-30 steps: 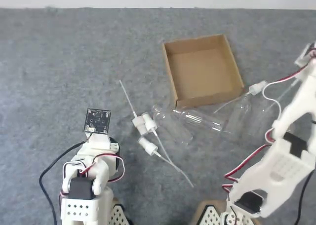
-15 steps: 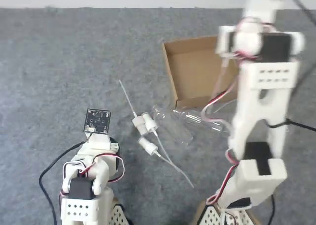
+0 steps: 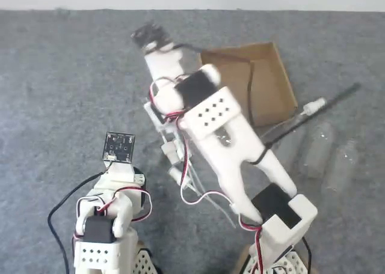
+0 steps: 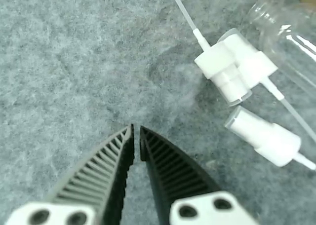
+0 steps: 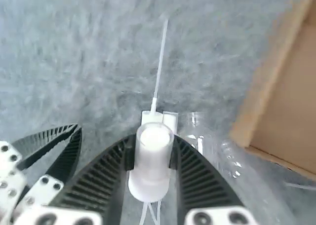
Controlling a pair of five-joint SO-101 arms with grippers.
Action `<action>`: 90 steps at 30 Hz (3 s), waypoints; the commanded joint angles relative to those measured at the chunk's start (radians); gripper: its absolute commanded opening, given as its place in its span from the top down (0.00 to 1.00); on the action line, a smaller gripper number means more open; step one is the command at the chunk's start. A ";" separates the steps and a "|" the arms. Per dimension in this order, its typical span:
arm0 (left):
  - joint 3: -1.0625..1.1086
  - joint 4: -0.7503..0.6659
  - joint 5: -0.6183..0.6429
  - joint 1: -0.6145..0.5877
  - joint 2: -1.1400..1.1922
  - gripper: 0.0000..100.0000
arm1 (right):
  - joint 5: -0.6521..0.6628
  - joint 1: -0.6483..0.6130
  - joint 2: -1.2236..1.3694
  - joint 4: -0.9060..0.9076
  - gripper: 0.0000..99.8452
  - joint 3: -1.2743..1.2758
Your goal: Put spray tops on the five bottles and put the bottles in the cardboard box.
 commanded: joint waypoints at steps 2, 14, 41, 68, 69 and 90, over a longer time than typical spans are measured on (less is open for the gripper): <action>-0.005 0.005 0.002 -0.005 -0.015 0.99 | 0.012 -0.010 -0.065 -0.200 0.95 0.201; -0.005 0.005 0.002 -0.005 -0.015 0.99 | 0.014 -0.008 -0.015 -0.519 0.95 0.540; -0.005 0.005 0.002 -0.005 -0.015 0.99 | 0.015 0.156 -0.148 -0.013 0.77 0.152; -0.005 0.005 0.002 -0.005 -0.015 0.99 | 0.222 1.009 -0.117 -0.351 0.77 0.298; -0.005 0.005 0.002 -0.005 -0.015 0.99 | 0.199 1.009 -0.081 -0.384 0.77 0.298; -0.005 0.005 0.002 -0.005 -0.015 0.99 | 0.041 1.023 0.335 -0.697 0.77 0.298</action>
